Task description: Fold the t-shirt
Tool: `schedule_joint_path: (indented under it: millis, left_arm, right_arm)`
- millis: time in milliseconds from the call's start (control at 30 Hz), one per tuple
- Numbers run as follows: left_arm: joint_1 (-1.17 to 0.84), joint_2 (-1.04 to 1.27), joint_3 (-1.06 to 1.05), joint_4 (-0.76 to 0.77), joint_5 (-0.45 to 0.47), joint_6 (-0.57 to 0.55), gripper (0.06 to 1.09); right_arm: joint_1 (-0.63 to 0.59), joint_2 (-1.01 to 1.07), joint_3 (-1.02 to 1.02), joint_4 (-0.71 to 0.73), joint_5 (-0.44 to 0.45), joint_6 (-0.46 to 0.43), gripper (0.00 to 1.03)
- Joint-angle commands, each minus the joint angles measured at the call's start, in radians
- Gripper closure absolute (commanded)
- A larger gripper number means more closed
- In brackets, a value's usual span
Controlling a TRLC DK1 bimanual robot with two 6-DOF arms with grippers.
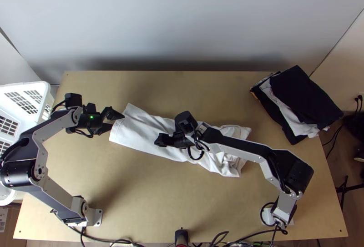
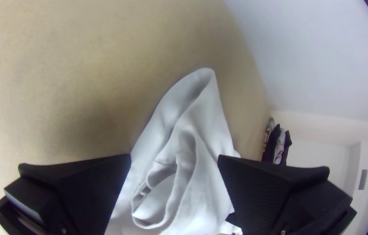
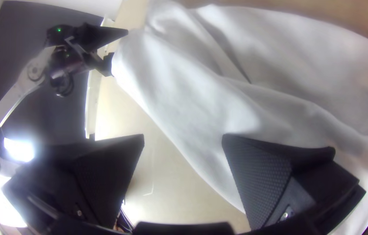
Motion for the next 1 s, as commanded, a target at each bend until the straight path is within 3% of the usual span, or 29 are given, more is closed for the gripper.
schedule_joint_path:
  millis: [0, 400, 533, 633, 767, 967]
  left_arm:
    - [-0.012, 0.003, 0.002, -0.029, -0.067, 0.063, 0.11]
    - [-0.118, 0.008, 0.027, 0.043, -0.07, -0.002, 0.13]
    - [-0.133, 0.017, 0.028, 0.112, -0.047, -0.089, 0.53]
    - [-0.124, 0.013, 0.014, 0.207, -0.043, -0.21, 1.05]
    - [-0.121, -0.009, -0.006, 0.289, -0.041, -0.238, 1.05]
    - [-0.119, -0.079, -0.002, 0.295, -0.038, -0.242, 1.05]
  right_arm:
    - [-0.004, 0.017, -0.009, 0.01, -0.001, -0.01, 0.19]
    - [-0.028, 0.026, -0.021, 0.013, 0.001, -0.022, 0.19]
    - [-0.031, 0.028, -0.023, 0.013, 0.002, -0.022, 0.19]
    - [-0.033, 0.028, -0.026, 0.013, 0.004, -0.022, 0.19]
    - [-0.036, 0.028, -0.034, 0.024, 0.008, -0.021, 0.19]
    - [-0.039, 0.022, -0.046, 0.056, 0.01, -0.011, 0.19]
